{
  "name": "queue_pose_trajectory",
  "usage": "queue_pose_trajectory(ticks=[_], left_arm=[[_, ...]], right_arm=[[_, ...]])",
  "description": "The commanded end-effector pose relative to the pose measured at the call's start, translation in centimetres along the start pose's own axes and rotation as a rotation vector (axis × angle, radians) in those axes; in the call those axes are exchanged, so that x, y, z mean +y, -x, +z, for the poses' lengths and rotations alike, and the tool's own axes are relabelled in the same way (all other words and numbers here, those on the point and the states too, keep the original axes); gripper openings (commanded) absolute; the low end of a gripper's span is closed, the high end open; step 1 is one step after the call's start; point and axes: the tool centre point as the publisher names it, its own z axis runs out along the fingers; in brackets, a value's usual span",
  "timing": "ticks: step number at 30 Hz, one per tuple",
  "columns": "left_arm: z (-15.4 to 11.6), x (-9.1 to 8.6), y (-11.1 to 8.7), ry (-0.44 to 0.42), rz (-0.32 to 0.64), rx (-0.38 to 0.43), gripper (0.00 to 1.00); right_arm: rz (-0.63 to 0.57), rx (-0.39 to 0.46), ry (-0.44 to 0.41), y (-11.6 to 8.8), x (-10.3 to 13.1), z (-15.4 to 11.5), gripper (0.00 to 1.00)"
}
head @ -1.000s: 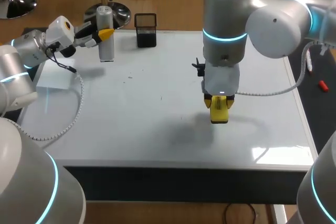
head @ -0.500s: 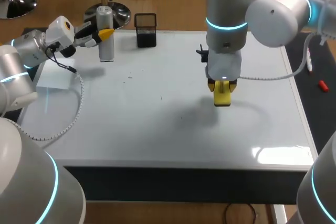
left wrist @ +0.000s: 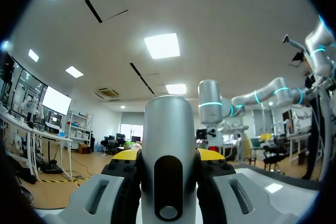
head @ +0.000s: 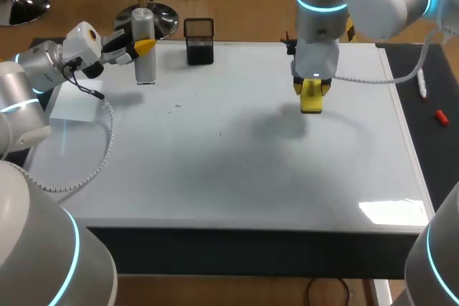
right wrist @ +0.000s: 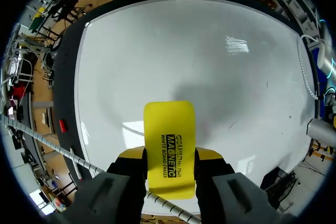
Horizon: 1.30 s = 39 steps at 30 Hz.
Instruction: Pick up the inspection probe, press it on each red-marked spot on the whiteboard one by one, put down the probe, pick up the eraser, and wipe off all the red marks.
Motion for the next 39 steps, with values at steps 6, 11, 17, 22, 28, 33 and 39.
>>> queue_pose_trajectory(ticks=[6, 11, 17, 22, 28, 33, 39], left_arm=[[0.0, -0.1, 0.0, -0.001, 0.001, 0.0, 0.0], [0.0, -0.1, 0.0, -0.001, 0.001, 0.0, 0.0], [0.0, -0.1, 0.0, -0.001, 0.001, 0.0, 0.0], [0.0, -0.1, 0.0, -0.001, 0.001, 0.0, 0.0], [0.0, -0.1, 0.0, -0.001, 0.001, 0.0, 0.0], [0.0, -0.1, 0.0, -0.001, 0.001, 0.0, 0.0], [0.0, -0.1, 0.0, -0.001, 0.001, 0.0, 0.0]], right_arm=[[-0.018, 0.03, 0.052, 2.5, -5.8, 0.2, 0.0], [-0.034, 0.013, 0.069, 4.0, -7.8, 0.7, 0.0], [-0.061, -0.012, 0.078, 5.7, -8.8, 1.1, 0.0], [-0.079, -0.011, 0.074, 7.2, -10.0, 0.8, 0.0], [-0.096, -0.014, 0.07, 9.1, -11.7, 0.5, 0.0], [-0.109, -0.016, 0.075, 10.7, -12.7, 0.6, 0.0], [-0.118, -0.029, 0.083, 12.2, -13.9, 0.5, 0.0]])
